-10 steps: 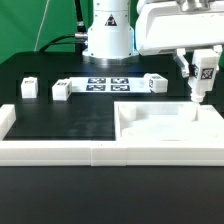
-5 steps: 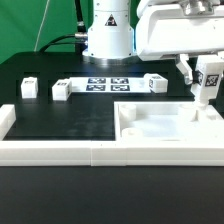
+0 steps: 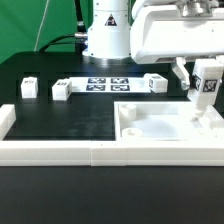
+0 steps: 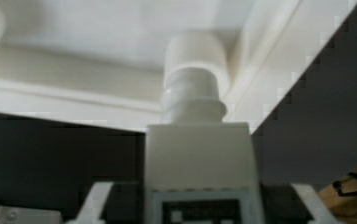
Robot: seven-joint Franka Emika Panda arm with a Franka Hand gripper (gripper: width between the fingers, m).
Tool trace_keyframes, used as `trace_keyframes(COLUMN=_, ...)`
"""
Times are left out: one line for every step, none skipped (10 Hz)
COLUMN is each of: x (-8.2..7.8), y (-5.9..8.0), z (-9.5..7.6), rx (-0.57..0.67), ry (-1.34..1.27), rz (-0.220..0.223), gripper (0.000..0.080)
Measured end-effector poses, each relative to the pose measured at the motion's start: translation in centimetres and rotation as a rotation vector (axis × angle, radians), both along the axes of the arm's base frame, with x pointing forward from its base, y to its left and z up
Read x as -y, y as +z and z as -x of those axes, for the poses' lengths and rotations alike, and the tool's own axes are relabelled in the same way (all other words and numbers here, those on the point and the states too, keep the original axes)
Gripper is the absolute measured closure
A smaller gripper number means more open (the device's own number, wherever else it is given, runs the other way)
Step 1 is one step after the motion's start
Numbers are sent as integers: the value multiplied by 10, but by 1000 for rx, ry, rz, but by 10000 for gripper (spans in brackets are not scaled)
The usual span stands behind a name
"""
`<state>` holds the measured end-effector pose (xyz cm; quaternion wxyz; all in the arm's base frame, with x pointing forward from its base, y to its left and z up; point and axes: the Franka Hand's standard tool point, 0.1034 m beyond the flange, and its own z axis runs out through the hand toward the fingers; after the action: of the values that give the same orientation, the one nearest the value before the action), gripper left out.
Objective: Assemble one leg
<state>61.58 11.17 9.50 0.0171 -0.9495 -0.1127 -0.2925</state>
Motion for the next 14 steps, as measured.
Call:
trace_keyframes(x=1, y=-1, z=-9, rx=4, ry=1, rz=2, gripper=509)
trace_keyframes(x=1, y=-5, z=-16, rx=-1, ry=-1, rz=2, gripper=509)
trace_keyframes(x=-1, y=-7, z=-23, rx=-1, ry=-1, rz=0, gripper=509)
trace_keyframes(x=-4, y=-9, z=-23, rx=-3, ry=-4, rz=-5, gripper=509)
trace_keyframes(x=-7, y=-15, z=-20, rx=-11, ry=-6, rz=-8, gripper=509)
trace_keyframes(x=-9, y=-19, z=-18, rx=-14, ry=-3, rz=-7, gripper=509)
trace_keyframes(x=-9, y=-19, z=-19, rx=-6, ry=-3, rz=-6, gripper=509)
trace_keyframes(x=-9, y=-19, z=-19, rx=5, ry=-2, rz=-7, gripper=509)
trace_keyframes(x=-11, y=-19, z=-20, rx=15, ry=-1, rz=-8, gripper=509)
trace_keyframes(x=-12, y=-20, z=-20, rx=20, ry=1, rz=-9, gripper=509)
trace_keyframes(x=-12, y=-20, z=-19, rx=21, ry=1, rz=-9, gripper=509)
trace_keyframes(x=-14, y=-20, z=-18, rx=21, ry=3, rz=-9, gripper=509)
trace_keyframes(x=-14, y=-20, z=-17, rx=19, ry=4, rz=-9, gripper=509)
trace_keyframes(x=-14, y=-19, z=-15, rx=18, ry=4, rz=-8, gripper=509)
